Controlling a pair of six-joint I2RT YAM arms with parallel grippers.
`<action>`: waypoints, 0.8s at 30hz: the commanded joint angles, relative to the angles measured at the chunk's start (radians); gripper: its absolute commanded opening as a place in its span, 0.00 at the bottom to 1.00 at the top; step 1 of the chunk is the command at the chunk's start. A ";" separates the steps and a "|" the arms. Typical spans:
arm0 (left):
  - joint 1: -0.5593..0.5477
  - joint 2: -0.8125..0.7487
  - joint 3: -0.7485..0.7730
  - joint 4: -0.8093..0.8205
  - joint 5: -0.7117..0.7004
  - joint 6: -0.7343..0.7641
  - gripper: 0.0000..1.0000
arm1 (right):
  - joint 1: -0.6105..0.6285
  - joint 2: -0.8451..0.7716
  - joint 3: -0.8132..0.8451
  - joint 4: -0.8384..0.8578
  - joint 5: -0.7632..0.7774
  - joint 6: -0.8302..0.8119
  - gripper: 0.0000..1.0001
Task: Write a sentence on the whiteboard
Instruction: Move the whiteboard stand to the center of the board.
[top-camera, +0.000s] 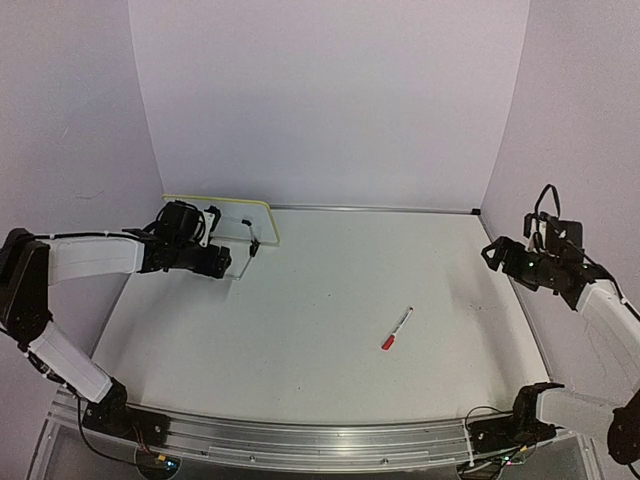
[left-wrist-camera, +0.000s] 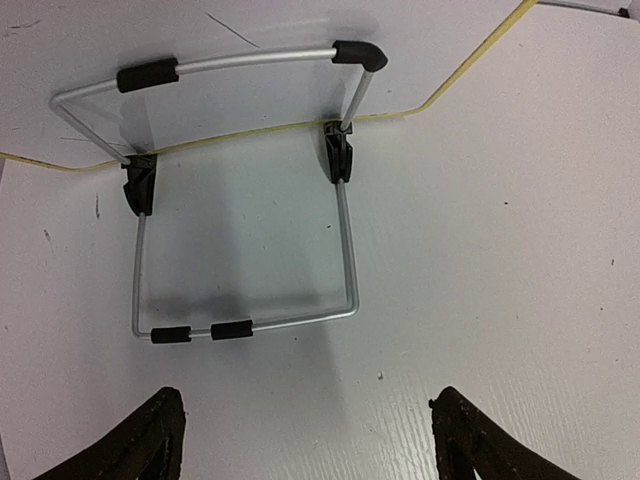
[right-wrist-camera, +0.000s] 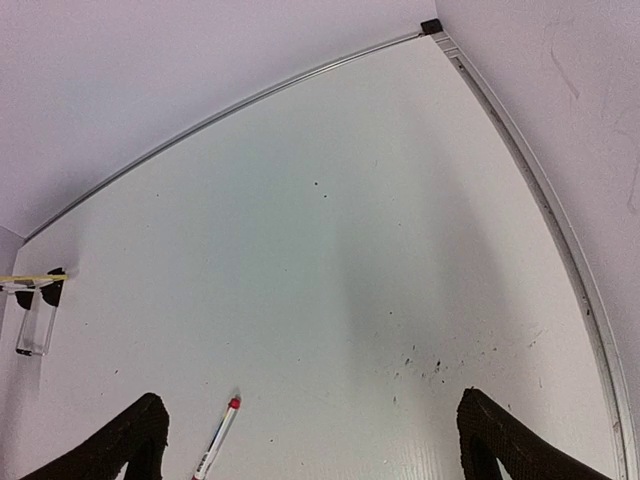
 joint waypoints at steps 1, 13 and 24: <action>-0.008 0.140 0.113 0.050 0.028 0.041 0.74 | 0.006 -0.028 0.035 -0.025 -0.026 -0.008 0.96; -0.016 0.366 0.225 0.103 0.088 -0.006 0.44 | 0.006 -0.054 0.039 -0.054 -0.036 0.002 0.96; -0.021 0.448 0.241 0.133 0.048 -0.021 0.31 | 0.006 -0.068 0.036 -0.057 -0.039 0.009 0.96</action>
